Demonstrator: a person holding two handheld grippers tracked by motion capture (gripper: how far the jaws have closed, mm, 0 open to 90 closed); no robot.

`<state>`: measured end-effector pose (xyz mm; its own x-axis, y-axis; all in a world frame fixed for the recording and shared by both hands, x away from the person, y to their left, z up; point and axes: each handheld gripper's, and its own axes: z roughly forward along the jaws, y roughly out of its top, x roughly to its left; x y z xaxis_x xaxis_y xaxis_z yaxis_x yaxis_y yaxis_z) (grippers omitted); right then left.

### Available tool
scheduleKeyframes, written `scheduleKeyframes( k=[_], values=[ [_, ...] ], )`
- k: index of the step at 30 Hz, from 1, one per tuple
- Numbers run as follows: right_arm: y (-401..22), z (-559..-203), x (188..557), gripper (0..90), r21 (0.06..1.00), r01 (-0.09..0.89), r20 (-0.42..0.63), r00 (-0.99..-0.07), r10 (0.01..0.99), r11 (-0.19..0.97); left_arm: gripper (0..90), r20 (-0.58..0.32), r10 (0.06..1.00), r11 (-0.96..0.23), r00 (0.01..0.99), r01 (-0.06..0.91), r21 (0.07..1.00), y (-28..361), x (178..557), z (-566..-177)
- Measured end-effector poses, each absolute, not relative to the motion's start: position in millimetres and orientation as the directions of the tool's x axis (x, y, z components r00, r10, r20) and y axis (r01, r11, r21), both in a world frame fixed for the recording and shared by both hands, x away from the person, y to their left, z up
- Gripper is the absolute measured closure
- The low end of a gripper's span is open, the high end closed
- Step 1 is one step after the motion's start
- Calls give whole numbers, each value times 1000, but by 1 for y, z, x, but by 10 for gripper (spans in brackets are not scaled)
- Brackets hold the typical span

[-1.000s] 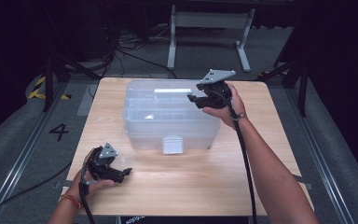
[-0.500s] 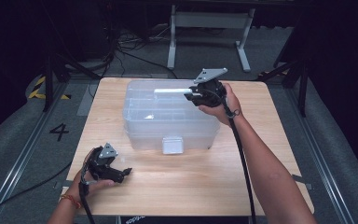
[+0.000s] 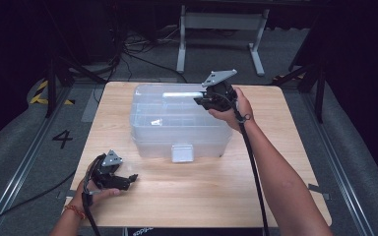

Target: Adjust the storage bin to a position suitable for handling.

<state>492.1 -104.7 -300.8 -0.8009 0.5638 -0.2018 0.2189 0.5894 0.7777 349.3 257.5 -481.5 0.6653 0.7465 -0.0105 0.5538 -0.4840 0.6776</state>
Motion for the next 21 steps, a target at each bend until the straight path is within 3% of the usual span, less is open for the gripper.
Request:
scheduleKeyframes(
  k=[4,11,21],
  values=[
    [-106,-299,494,737,785,230,-186,-798,573,575,167,-12,754,-473,657,555,684,258,349,-481],
    [-104,-292,500,733,771,249,-179,-799,574,587,394,20,762,-480,647,544,688,260,349,-474],
    [-102,-285,505,723,762,257,-184,-794,580,594,660,44,784,-416,619,472,777,259,348,-443]
  ],
)
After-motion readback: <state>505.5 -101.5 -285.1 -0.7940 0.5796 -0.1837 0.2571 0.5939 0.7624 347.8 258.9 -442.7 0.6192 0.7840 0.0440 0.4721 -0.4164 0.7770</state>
